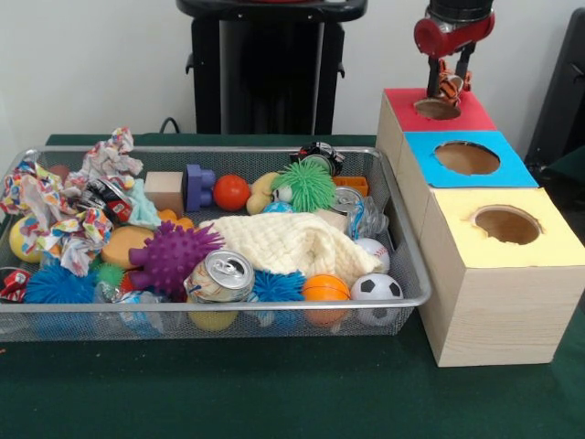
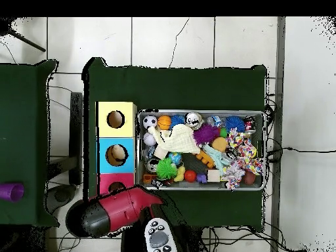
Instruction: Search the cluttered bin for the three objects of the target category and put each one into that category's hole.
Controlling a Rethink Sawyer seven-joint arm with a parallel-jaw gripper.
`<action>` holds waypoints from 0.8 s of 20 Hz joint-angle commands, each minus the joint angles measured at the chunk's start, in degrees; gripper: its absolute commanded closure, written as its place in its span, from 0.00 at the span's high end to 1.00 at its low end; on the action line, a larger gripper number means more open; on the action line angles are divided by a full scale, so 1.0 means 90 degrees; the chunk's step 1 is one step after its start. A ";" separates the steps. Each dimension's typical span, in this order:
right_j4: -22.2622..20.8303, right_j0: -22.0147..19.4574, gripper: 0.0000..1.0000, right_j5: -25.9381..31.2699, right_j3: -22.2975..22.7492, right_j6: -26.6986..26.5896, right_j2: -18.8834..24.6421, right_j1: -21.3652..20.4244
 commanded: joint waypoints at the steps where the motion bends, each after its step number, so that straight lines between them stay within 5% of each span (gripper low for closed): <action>1: -0.0303 -0.0080 0.00 -0.0582 0.0137 0.0754 -0.0009 0.0498; 16: -0.0322 -0.0056 0.00 -0.0392 -0.0002 0.0646 -0.0008 0.0368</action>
